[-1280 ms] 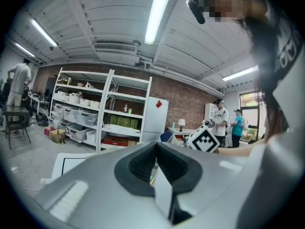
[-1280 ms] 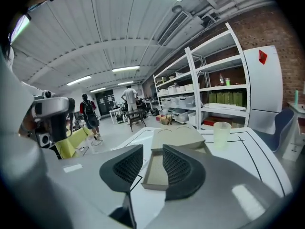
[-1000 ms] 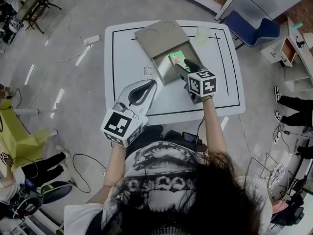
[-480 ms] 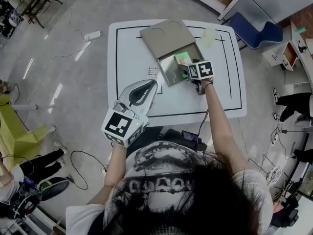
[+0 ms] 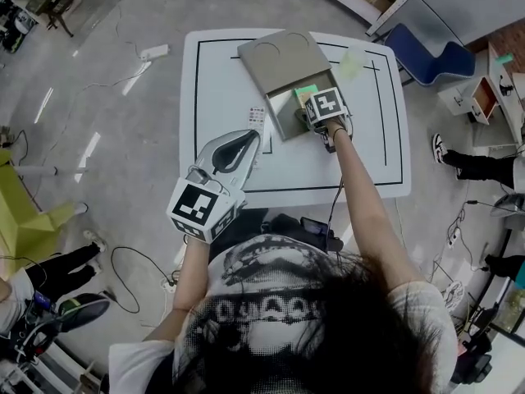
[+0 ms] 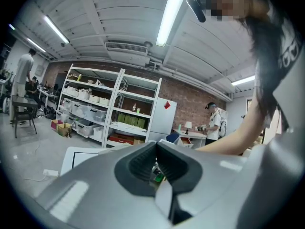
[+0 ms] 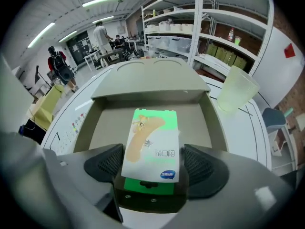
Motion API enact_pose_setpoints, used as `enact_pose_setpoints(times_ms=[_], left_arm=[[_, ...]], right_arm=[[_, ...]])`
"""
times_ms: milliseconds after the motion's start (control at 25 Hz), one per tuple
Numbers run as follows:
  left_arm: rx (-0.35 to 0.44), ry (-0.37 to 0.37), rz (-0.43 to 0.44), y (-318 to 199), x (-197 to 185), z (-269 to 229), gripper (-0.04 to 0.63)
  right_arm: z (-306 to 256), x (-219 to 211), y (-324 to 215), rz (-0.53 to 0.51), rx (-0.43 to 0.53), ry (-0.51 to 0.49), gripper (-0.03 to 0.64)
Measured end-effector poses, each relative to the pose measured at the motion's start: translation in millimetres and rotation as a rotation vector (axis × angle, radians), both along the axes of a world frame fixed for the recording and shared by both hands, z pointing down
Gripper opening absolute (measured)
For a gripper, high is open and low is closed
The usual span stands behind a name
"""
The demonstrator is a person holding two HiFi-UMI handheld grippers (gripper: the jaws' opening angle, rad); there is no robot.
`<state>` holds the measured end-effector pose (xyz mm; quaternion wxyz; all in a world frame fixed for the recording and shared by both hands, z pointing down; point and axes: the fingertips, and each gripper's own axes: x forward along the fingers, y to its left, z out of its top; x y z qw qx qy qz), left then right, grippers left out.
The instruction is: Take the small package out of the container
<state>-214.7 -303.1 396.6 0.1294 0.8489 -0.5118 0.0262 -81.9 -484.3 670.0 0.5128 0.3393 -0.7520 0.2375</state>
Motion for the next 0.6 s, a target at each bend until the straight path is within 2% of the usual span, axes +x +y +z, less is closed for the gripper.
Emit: enact_pose_setpoints(times_ms=[120, 200, 400, 600], left_arm=[[0.0, 0.002, 0.002, 2.4, 0.1, 0.8, 0.0], [0.001, 0.005, 0.001, 3.7, -0.2, 1.0, 0.0], [0.006, 0.008, -0.005, 6.9, -3.4, -2.7, 0.0], [0.002, 0.012, -0.015, 10.6, -5.3, -3.0, 0.0]], right_arm=[[1.6, 1.6, 0.1, 0.004, -0.041, 0.004, 0.404], [0.9, 2.2, 0.8, -0.01, -0.047, 0.005, 0.375], [-6.3, 1.3, 5.1, -0.059, 0.032, 0.0, 0.36], [-23.3, -3.3, 7.2, -0.046, 0.088, -0.081, 0.36]])
